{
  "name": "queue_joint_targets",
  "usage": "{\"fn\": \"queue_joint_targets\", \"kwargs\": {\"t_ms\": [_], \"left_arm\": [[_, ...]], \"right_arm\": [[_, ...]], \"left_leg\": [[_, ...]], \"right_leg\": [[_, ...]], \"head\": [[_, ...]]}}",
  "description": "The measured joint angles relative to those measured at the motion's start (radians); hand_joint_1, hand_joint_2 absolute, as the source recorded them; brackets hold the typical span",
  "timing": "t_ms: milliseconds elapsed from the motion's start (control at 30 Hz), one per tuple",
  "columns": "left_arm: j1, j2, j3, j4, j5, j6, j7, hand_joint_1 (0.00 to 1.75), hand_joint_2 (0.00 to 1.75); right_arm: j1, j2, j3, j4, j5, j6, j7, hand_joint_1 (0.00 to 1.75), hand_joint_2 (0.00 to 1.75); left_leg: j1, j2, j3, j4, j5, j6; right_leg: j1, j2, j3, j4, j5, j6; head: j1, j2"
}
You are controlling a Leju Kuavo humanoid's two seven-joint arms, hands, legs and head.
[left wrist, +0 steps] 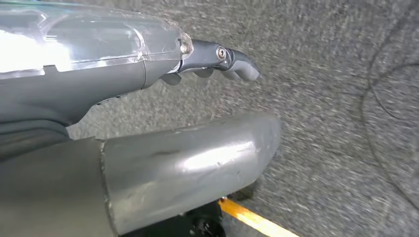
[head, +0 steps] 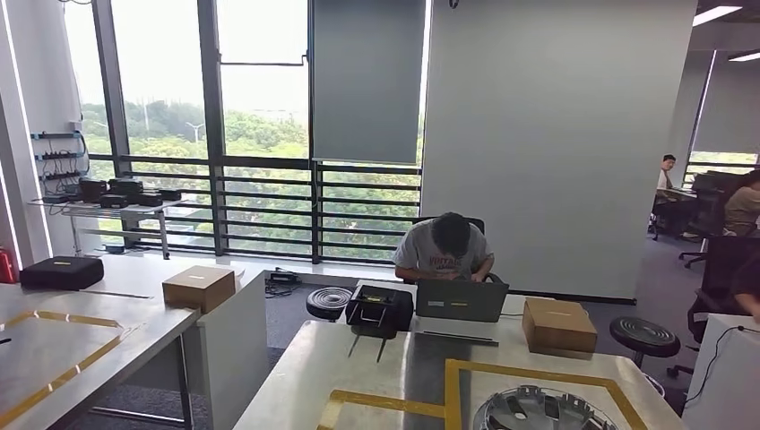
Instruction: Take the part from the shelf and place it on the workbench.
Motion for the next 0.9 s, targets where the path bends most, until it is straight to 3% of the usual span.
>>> {"fn": "queue_joint_targets", "kwargs": {"t_ms": [33,133,167,233,300,333,400,467,500,533,567,600,633,700,733,800,833,900], "left_arm": [[0.000,0.001,-0.002,0.000,-0.001,0.002,0.003,0.00,0.00],[-0.001,0.002,-0.007,0.000,-0.003,0.004,0.006,0.00,0.00],[-0.001,0.002,-0.010,0.000,-0.003,0.004,0.005,0.00,0.00],[-0.001,-0.001,-0.016,0.000,-0.003,0.004,0.003,0.00,0.00],[-0.001,-0.003,-0.020,0.000,-0.003,0.004,0.001,0.00,0.00],[0.000,-0.004,-0.021,0.000,-0.003,0.004,0.001,0.00,0.00],[0.000,-0.005,-0.025,0.000,-0.003,0.004,0.000,0.00,0.00],[0.000,-0.005,-0.027,0.000,-0.004,0.004,-0.002,0.00,0.00],[0.000,-0.006,-0.028,0.000,-0.005,0.004,-0.003,0.00,0.00],[0.000,-0.006,-0.029,0.000,-0.006,0.003,-0.005,0.00,0.00],[0.000,-0.007,-0.031,0.000,-0.007,0.002,-0.007,0.00,0.00],[-0.001,-0.008,-0.033,0.000,-0.008,0.002,-0.008,0.00,0.00],[-0.002,-0.008,-0.034,0.000,-0.009,0.002,-0.009,0.00,0.00],[-0.005,-0.008,-0.034,0.000,-0.010,0.001,-0.010,0.00,0.00],[-0.005,-0.008,-0.034,0.000,-0.011,0.001,-0.010,0.00,0.00],[-0.005,-0.009,-0.034,0.000,-0.012,0.001,-0.010,0.00,0.00],[-0.005,-0.010,-0.035,0.000,-0.012,0.001,-0.010,0.00,0.00],[-0.005,-0.012,-0.036,0.000,-0.012,0.000,-0.009,0.00,0.00]], "right_arm": [[0.000,-0.002,0.002,0.000,-0.002,-0.007,0.000,0.00,1.75],[-0.003,-0.012,0.007,-0.001,-0.007,-0.020,-0.001,0.00,1.75],[-0.004,-0.016,0.008,-0.002,-0.009,-0.024,0.001,0.00,1.75],[-0.006,-0.023,0.009,-0.006,-0.013,-0.028,0.007,0.00,1.75],[-0.007,-0.030,0.008,-0.010,-0.014,-0.032,0.014,0.00,1.75],[-0.007,-0.032,0.008,-0.012,-0.014,-0.034,0.017,0.00,1.75],[-0.007,-0.034,0.008,-0.012,-0.015,-0.037,0.019,0.00,1.75],[-0.007,-0.037,0.008,-0.013,-0.015,-0.039,0.020,0.00,1.75],[-0.007,-0.037,0.008,-0.012,-0.015,-0.039,0.020,0.00,1.75],[-0.007,-0.038,0.008,-0.012,-0.015,-0.039,0.021,0.00,1.75],[-0.007,-0.038,0.008,-0.012,-0.016,-0.039,0.021,0.00,1.75],[-0.007,-0.038,0.007,-0.012,-0.018,-0.038,0.021,0.00,1.75],[-0.007,-0.038,0.006,-0.012,-0.021,-0.037,0.021,0.00,1.75],[-0.007,-0.038,0.001,-0.012,-0.027,-0.033,0.021,0.00,1.75],[-0.008,-0.038,-0.002,-0.012,-0.030,-0.031,0.021,0.00,1.75],[-0.007,-0.038,-0.008,-0.012,-0.033,-0.027,0.021,0.00,1.75],[-0.006,-0.038,-0.010,-0.012,-0.034,-0.026,0.021,0.00,1.75],[-0.005,-0.039,-0.015,-0.011,-0.036,-0.025,0.021,0.00,1.75]], "left_leg": [[-0.002,0.000,-0.008,0.003,0.005,0.000],[-0.007,-0.001,-0.026,0.012,0.017,-0.006],[-0.008,-0.001,-0.030,0.014,0.023,-0.011],[-0.008,0.000,-0.038,0.014,0.037,-0.023],[-0.007,0.000,-0.052,0.021,0.036,-0.035],[-0.007,0.000,-0.063,0.037,0.014,-0.040],[-0.003,-0.001,-0.091,0.120,-0.076,-0.047],[0.000,-0.001,-0.117,0.247,-0.155,-0.053],[0.000,-0.001,-0.116,0.287,-0.157,-0.055],[0.000,-0.001,-0.102,0.305,-0.139,-0.057],[0.000,-0.001,-0.071,0.280,-0.105,-0.056],[0.000,-0.002,-0.026,0.228,-0.075,-0.055],[0.000,-0.002,0.027,0.155,-0.068,-0.052],[-0.003,-0.005,0.102,0.034,-0.090,-0.040],[-0.006,-0.006,0.114,0.006,-0.101,-0.033],[-0.007,-0.006,0.102,0.000,-0.088,-0.015],[-0.006,-0.005,0.092,0.000,-0.076,-0.006],[-0.004,-0.004,0.063,-0.001,-0.049,0.006]], "right_leg": [[0.001,0.000,0.028,-0.027,0.022,-0.004],[0.006,0.001,0.160,-0.231,0.084,-0.024],[0.009,0.001,0.188,-0.280,0.088,-0.029],[0.014,0.002,0.202,-0.315,0.087,-0.035],[0.012,-0.002,0.188,-0.324,0.102,-0.042],[0.010,-0.005,0.178,-0.328,0.112,-0.046],[0.010,-0.009,0.153,-0.329,0.131,-0.053],[0.013,-0.011,0.121,-0.321,0.151,-0.055],[0.015,-0.012,0.103,-0.316,0.161,-0.055],[0.016,-0.013,0.082,-0.308,0.172,-0.054],[0.016,-0.013,0.064,-0.300,0.180,-0.052],[0.016,-0.013,0.045,-0.291,0.189,-0.048],[0.016,-0.013,0.030,-0.281,0.196,-0.045],[0.018,-0.012,0.014,-0.269,0.212,-0.035],[0.018,-0.012,0.010,-0.269,0.221,-0.030],[0.015,-0.011,0.005,-0.271,0.230,-0.019],[0.013,-0.010,-0.001,-0.259,0.209,-0.013],[0.010,-0.007,-0.020,-0.179,0.109,-0.001]], "head": [[0.000,0.000],[0.000,0.000],[0.000,0.000],[0.000,0.000],[0.000,0.000],[0.000,0.000],[-0.001,-0.001],[-0.001,-0.001],[-0.001,-0.001],[-0.001,-0.001],[-0.001,-0.001],[-0.001,-0.001],[-0.001,0.000],[-0.001,0.000],[-0.001,0.000],[0.000,0.000],[0.000,-0.001],[0.000,-0.002]]}}
